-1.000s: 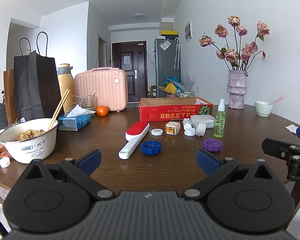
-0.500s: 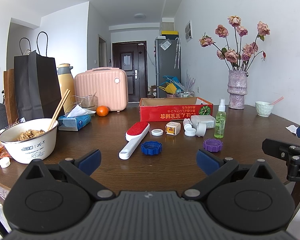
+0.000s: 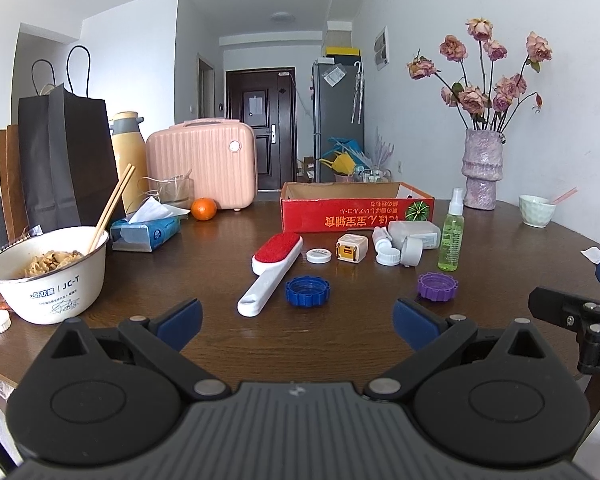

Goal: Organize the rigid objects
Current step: 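Move both tools forward over the table toward the caps and brush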

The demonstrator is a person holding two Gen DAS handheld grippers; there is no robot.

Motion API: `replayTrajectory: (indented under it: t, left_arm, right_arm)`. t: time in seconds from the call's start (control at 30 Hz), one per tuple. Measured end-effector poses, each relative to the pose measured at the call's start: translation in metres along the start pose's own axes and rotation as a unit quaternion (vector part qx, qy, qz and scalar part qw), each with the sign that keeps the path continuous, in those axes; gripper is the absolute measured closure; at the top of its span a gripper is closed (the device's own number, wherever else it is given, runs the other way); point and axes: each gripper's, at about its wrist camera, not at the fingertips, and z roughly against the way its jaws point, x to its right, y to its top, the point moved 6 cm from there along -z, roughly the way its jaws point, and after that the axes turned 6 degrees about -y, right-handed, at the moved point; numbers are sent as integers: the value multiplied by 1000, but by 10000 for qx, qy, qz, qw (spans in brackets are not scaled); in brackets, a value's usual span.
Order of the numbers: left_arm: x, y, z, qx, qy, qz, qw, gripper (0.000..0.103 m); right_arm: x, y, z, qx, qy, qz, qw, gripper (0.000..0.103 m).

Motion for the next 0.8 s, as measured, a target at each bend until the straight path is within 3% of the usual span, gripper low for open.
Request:
replayTrajectory:
  t: [0.8]
  left_arm:
    - [-5, 2, -47, -287, 26, -13, 9996, 0]
  right_arm:
    - [3, -1, -50, -377, -12, -96, 9992, 0]
